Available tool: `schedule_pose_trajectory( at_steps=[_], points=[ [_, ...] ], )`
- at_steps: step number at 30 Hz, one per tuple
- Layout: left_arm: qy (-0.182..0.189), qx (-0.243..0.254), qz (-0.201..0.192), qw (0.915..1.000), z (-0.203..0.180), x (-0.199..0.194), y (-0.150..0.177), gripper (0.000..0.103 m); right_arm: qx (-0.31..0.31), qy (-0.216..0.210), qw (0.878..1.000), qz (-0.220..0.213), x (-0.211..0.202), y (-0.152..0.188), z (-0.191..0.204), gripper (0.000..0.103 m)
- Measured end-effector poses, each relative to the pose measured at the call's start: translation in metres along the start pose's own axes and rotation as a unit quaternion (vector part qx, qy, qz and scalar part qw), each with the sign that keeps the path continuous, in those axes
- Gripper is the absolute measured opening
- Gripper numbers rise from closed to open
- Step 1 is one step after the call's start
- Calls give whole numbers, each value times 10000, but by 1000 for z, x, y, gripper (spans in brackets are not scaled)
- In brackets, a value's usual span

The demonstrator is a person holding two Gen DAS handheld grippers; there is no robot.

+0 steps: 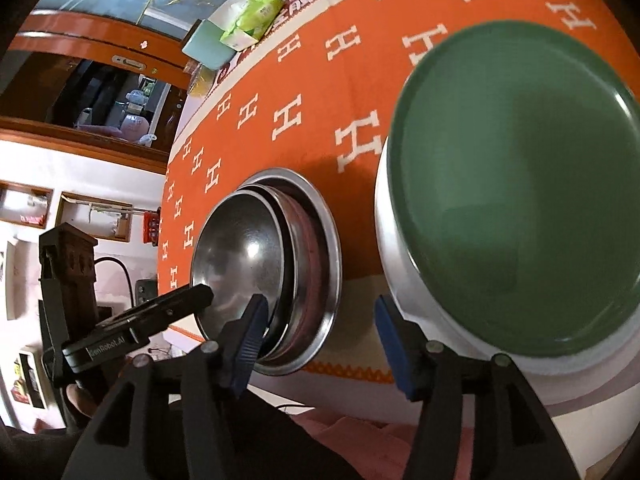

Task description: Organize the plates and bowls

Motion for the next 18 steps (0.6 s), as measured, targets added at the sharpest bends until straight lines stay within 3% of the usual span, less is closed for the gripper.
schedule_pose_trajectory(
  at_steps=[8,18],
  points=[
    [102,-69,321,9994,1,21,-4,60,-132,-13,9991,409,20,1,8,56],
    [184,-87,584,9981,-2,37,-8,47,-301,215,9972,642,30,-8,15,56]
  ],
)
Point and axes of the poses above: each gripper's, at about its wrist camera, not at the fingertips, and x roughly the way its jaws point, z to its left, y to its underside, the point moved 6 cm from there along x, roughly the way its jaws point, and after that the axes turned 9 degrees about y, right-handed, at the moved point
